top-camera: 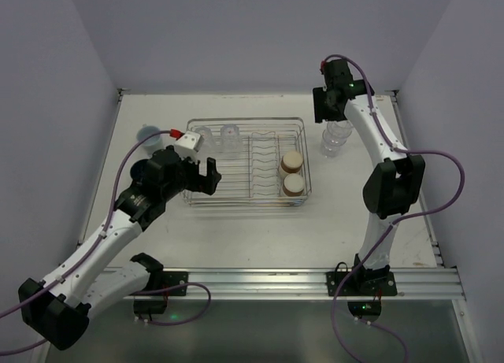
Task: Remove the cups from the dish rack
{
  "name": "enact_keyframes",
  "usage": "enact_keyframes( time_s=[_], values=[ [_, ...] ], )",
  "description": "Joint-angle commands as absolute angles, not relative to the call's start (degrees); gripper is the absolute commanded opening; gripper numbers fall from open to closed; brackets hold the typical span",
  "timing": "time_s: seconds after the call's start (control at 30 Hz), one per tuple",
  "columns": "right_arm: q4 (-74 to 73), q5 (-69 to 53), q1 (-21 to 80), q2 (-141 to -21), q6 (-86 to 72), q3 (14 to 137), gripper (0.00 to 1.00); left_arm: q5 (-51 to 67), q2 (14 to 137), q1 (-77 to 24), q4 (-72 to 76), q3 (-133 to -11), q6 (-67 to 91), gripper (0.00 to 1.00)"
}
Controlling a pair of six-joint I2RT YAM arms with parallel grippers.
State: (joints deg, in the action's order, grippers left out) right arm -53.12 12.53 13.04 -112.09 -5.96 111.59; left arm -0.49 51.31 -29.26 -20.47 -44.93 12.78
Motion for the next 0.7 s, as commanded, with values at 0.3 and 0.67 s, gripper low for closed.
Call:
enact_keyframes(
  time_s=[0.3,0.67],
  values=[
    [-29.91,-3.21,14.85,-78.90,-15.35,85.51,0.70,-6.75,61.78,-28.83,-14.87,-58.79,20.39,0.99],
    [-6.60,-12.74,18.19,-57.13,-24.17,57.75,0.70,-7.29,83.84,-28.83,-6.07,-69.95,16.10,0.97]
  ],
)
